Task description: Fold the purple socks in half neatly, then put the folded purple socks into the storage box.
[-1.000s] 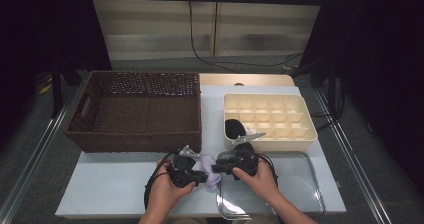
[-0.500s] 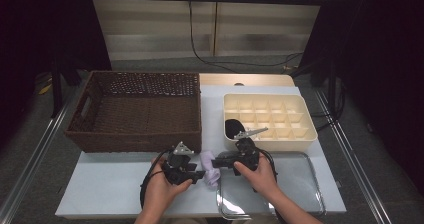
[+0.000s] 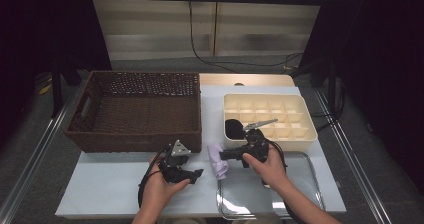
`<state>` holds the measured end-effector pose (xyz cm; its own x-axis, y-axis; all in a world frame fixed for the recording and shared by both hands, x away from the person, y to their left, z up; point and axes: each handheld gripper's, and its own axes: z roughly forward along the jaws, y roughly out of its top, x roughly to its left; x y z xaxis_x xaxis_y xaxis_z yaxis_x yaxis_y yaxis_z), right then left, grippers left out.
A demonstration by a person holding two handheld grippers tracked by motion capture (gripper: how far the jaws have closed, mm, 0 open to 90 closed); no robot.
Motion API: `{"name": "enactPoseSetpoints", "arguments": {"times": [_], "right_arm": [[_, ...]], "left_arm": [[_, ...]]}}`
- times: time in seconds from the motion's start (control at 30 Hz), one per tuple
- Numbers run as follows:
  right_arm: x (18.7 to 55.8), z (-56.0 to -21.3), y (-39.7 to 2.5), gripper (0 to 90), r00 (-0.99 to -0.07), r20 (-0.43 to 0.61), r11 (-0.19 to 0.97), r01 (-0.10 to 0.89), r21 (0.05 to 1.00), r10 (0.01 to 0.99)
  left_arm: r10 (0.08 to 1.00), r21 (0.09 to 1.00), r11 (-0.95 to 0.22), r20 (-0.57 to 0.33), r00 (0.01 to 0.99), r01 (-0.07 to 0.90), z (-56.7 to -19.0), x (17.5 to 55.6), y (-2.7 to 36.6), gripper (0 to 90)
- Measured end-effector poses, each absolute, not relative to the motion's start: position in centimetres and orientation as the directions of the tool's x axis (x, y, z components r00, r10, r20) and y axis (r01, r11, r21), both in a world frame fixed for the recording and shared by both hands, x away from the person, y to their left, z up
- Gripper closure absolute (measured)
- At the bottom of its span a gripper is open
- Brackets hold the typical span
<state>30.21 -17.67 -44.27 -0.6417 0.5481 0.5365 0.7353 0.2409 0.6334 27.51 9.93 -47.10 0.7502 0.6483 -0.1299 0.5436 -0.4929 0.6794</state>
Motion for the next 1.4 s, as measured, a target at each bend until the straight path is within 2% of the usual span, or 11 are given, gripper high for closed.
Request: {"name": "enactPoseSetpoints", "arguments": {"times": [0.4, 0.97, 1.23, 1.4], "right_arm": [[30.7, -42.5, -19.2, 82.6, -0.653, 0.511, 0.252, 0.721, 0.645, 0.56], [31.7, -39.7, -21.3, 82.4, -0.642, 0.512, 0.237, 0.726, 0.646, 0.571], [32.3, -38.1, -22.6, 82.3, -0.631, 0.507, 0.216, 0.725, 0.654, 0.587], [32.5, -37.3, -23.1, 82.3, -0.632, 0.494, 0.215, 0.72, 0.66, 0.597]], "left_arm": [[0.652, 0.692, -0.508, -0.08, 0.754, 0.513, -47.7, 27.8, 10.3, 26.3], [0.648, 0.698, -0.516, -0.061, 0.759, 0.496, -48.2, 27.8, 10.5, 24.4], [0.641, 0.703, -0.534, -0.027, 0.767, 0.471, -48.5, 27.4, 10.1, 18.4], [0.642, 0.719, -0.52, -0.027, 0.766, 0.461, -48.7, 27.2, 10.3, 17.7]]}}
